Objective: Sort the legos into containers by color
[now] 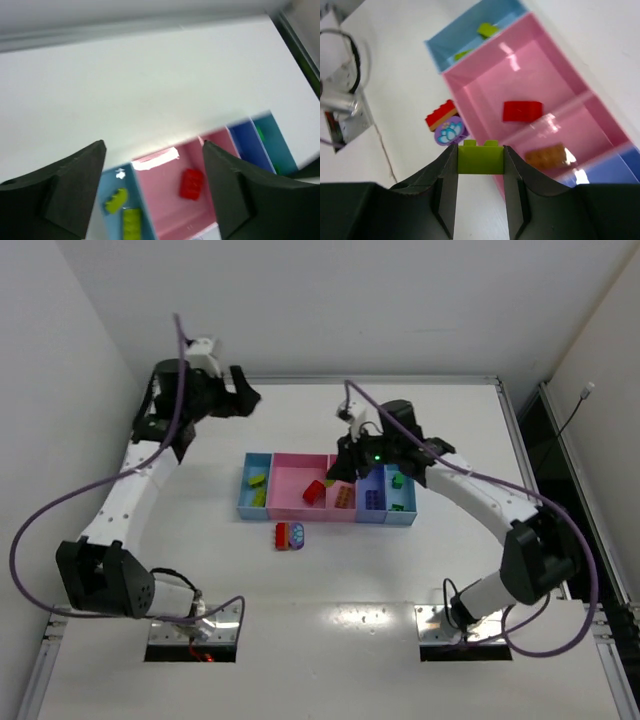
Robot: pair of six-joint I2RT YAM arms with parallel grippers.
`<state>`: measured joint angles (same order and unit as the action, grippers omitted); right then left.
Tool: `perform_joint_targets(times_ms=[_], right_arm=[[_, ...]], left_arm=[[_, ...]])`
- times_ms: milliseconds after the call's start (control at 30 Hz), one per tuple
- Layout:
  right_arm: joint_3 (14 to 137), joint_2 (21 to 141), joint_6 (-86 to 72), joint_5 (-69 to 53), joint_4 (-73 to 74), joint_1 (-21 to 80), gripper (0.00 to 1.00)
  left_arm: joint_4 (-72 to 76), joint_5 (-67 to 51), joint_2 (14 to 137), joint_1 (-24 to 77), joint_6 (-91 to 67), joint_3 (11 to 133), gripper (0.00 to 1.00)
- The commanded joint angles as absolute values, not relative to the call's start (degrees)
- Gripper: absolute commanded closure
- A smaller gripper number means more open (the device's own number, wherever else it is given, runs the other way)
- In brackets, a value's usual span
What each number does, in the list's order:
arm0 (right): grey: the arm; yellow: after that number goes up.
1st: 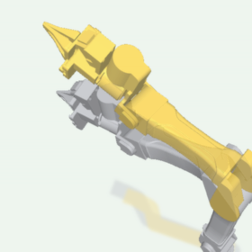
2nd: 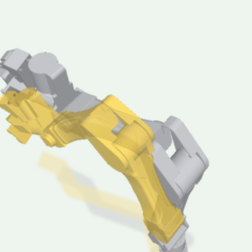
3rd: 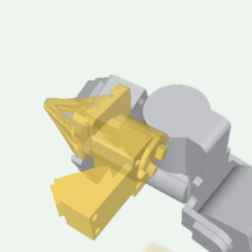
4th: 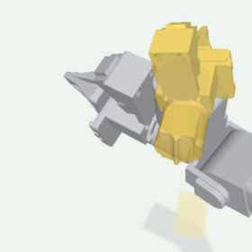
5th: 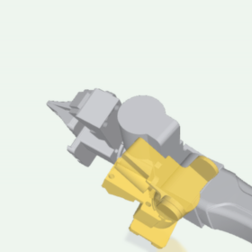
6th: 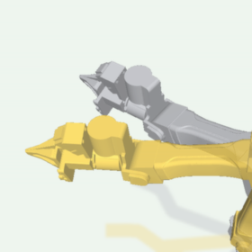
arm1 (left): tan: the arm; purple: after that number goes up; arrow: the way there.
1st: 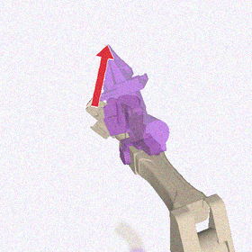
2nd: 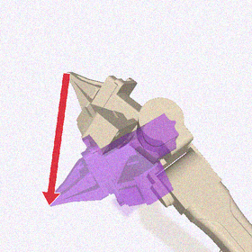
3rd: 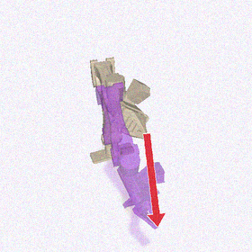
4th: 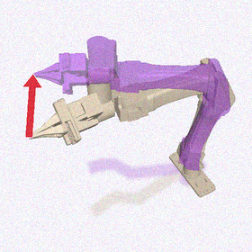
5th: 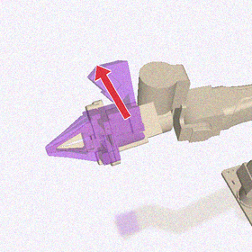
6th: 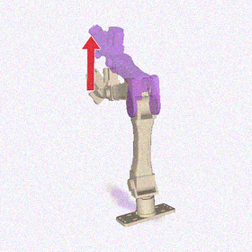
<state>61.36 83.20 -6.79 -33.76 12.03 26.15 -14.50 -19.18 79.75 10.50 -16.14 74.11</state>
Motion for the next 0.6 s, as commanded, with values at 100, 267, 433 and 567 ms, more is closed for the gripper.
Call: perform_joint_targets(times_ms=[100,267,433,567], right_arm=[[76.0,98.41,1.66,-36.04,9.84,37.07,1.0],[87.87,110.2,1.67,-33.22,8.09,40.78,1.0],[94.91,118.9,4.47,-30.85,9.31,43.41,1.0],[96.24,121.72,5.01,-30.15,8.45,44.47,1.0]], left_arm=[[-23.45,-12.46,77.52,-0.69,-18.27,78.49,0.06],[-24.7,-27.49,74.98,-14.4,-23.12,72.26,0.02],[-26.63,-35.84,74.36,-18.63,-17.23,69.7,0.0],[-27.95,-35.86,74.36,-18.63,-15.04,69.17,0.0]])
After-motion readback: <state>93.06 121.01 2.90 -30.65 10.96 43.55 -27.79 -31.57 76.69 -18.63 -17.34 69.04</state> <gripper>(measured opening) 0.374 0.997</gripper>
